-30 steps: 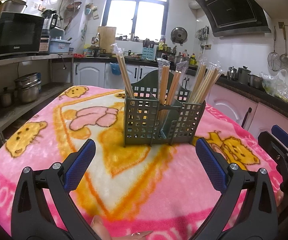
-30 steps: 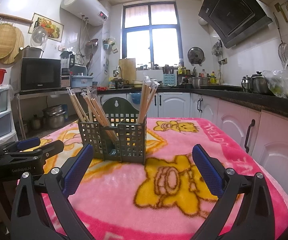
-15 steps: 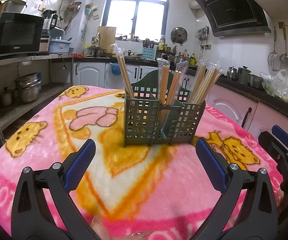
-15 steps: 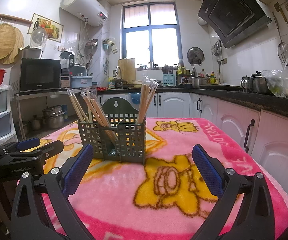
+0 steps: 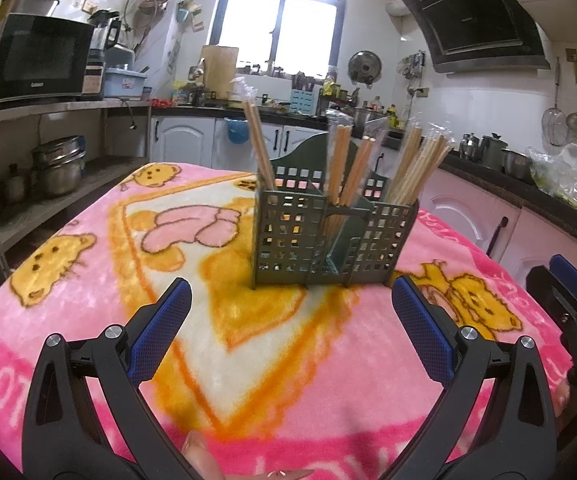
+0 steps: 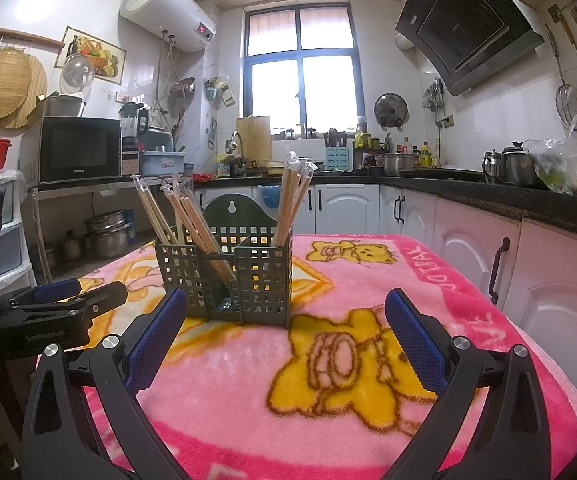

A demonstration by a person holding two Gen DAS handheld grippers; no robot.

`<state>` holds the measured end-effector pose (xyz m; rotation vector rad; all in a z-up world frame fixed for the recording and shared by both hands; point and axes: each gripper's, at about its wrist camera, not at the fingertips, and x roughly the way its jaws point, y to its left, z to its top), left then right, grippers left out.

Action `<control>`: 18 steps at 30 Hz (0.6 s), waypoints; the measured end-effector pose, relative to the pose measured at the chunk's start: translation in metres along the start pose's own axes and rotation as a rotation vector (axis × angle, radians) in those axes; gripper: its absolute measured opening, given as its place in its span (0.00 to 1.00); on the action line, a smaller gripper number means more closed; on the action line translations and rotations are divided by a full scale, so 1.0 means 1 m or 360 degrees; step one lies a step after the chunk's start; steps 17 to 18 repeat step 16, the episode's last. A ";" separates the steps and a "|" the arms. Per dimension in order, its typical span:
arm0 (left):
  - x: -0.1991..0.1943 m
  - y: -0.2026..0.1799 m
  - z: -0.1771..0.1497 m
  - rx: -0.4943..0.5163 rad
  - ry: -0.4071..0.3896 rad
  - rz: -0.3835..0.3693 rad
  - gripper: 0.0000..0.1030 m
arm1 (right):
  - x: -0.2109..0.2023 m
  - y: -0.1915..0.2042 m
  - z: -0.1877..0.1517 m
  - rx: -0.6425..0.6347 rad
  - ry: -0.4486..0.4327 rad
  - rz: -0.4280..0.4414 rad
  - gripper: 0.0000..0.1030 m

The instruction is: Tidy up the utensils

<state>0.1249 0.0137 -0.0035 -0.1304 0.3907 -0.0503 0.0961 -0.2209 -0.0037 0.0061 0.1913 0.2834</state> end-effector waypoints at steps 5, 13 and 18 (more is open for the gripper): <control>0.002 0.000 0.000 -0.0005 0.0005 0.0001 0.90 | 0.000 0.000 0.000 -0.0001 0.0000 0.0002 0.94; 0.013 0.011 0.011 -0.0004 0.0149 0.0098 0.90 | 0.011 -0.012 0.006 0.0035 0.0103 0.0017 0.94; 0.041 0.042 0.034 0.0034 0.0354 0.0271 0.90 | 0.049 -0.045 0.021 -0.0008 0.0371 -0.0139 0.94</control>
